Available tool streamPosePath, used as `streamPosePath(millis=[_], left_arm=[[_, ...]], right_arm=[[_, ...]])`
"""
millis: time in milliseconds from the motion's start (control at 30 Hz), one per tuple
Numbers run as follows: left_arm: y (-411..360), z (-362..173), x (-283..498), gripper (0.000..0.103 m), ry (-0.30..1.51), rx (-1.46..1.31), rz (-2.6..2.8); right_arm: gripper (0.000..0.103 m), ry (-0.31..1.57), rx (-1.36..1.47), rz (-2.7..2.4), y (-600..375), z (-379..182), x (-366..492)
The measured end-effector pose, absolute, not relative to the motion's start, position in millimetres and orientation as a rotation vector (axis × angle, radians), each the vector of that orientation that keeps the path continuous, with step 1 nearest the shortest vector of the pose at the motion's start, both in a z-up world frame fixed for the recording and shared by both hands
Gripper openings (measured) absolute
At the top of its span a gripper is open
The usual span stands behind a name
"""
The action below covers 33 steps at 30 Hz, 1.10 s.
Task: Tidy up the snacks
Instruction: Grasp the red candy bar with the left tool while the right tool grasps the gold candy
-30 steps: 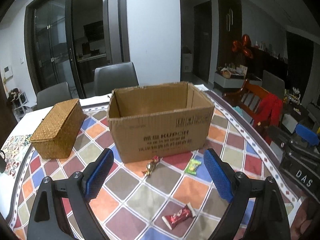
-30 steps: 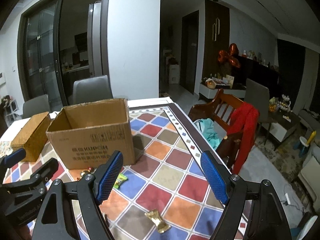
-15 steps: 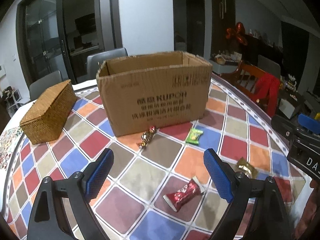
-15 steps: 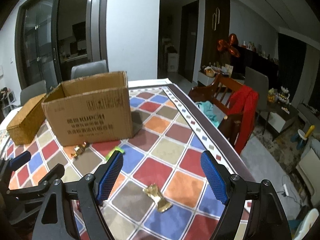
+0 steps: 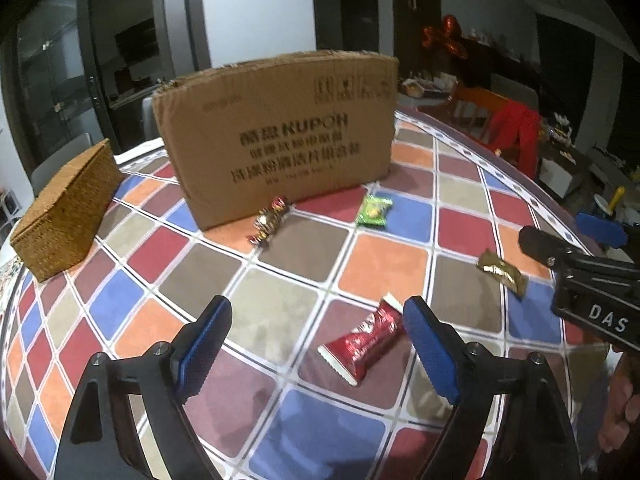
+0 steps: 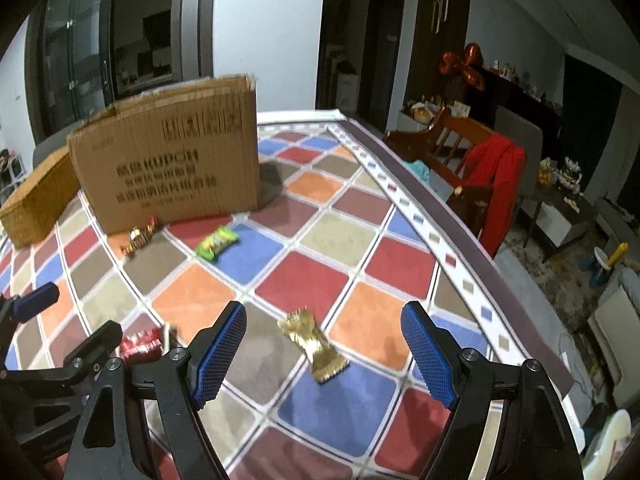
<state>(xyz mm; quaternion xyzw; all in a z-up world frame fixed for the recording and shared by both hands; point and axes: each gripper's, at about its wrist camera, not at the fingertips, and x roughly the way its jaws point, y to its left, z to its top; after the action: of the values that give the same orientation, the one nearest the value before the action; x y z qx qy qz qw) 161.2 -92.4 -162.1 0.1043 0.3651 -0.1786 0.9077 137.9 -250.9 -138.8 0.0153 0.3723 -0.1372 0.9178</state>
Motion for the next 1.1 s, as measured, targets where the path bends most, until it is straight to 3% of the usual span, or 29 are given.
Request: streamPosePath(millis=[300, 533, 700, 800, 933, 1067, 1100], left_arm=[[-101, -180, 164, 0.082, 0.785, 0.251, -0.416], [-107, -191, 169, 0.07, 0.821, 0.265, -0.44], [-113, -198, 172, 0.055, 0.851, 0.273, -0.458], [-115, -202, 173, 0.043, 0.87, 0.273, -0.473], [-118, -200, 172, 0.026, 0.875, 0.27, -0.481], [-121, -200, 173, 0.023, 0.881, 0.271, -0.475], [-121, -200, 173, 0.023, 0.882, 0.271, -0.475]], right_arm=[[0.08, 0.82, 0.037, -0.272, -253, -161, 144], [0.077, 0.874, 0.049, -0.261, -257, -175, 156], [0.07, 0.902, 0.062, -0.248, -260, -183, 163], [0.063, 0.912, 0.072, -0.241, -262, -186, 166], [0.044, 0.931, 0.091, -0.222, -264, -190, 170], [0.025, 0.931, 0.098, -0.198, -263, -190, 172], [0.024, 0.931, 0.097, -0.196, -263, -190, 172]])
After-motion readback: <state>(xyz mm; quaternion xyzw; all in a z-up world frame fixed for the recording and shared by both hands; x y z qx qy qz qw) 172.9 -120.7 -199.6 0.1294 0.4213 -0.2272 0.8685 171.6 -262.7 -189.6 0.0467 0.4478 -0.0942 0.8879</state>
